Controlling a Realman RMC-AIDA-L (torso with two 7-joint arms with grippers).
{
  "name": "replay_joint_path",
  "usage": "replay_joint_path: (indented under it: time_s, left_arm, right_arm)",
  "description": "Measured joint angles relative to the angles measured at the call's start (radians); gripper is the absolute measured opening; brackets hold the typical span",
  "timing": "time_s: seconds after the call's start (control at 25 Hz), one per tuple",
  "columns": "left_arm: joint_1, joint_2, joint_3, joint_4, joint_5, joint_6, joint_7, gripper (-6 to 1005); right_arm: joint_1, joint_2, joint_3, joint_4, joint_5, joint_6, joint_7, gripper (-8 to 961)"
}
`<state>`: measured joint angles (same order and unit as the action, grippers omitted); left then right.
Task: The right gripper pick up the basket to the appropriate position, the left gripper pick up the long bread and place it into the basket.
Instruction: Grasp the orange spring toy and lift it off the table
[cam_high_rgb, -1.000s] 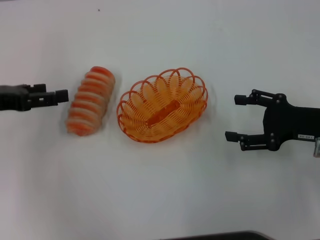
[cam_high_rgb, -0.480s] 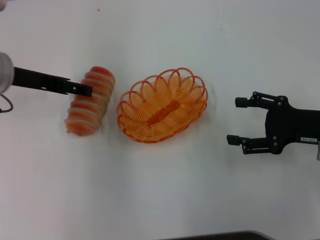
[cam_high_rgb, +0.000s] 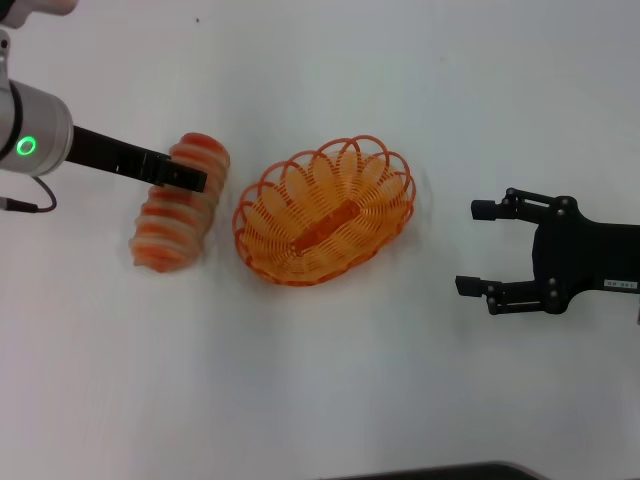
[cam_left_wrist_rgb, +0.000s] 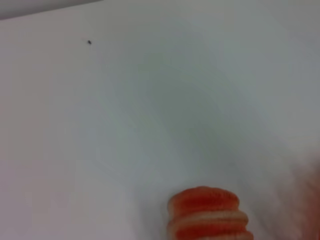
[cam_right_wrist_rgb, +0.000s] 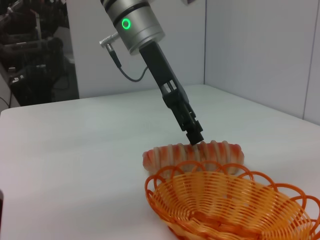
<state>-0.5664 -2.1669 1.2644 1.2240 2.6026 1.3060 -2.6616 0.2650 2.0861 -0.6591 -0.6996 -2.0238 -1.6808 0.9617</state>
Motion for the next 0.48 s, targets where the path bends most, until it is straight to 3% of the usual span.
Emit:
replay_joint_path:
  time_s: [0.48]
  left_arm:
    - [0.001,0.0,0.002,-0.058,0.002,-0.013,-0.004,841]
  right_arm:
    - [0.001,0.0,-0.001,0.0,-0.011,0.0,-0.001,930]
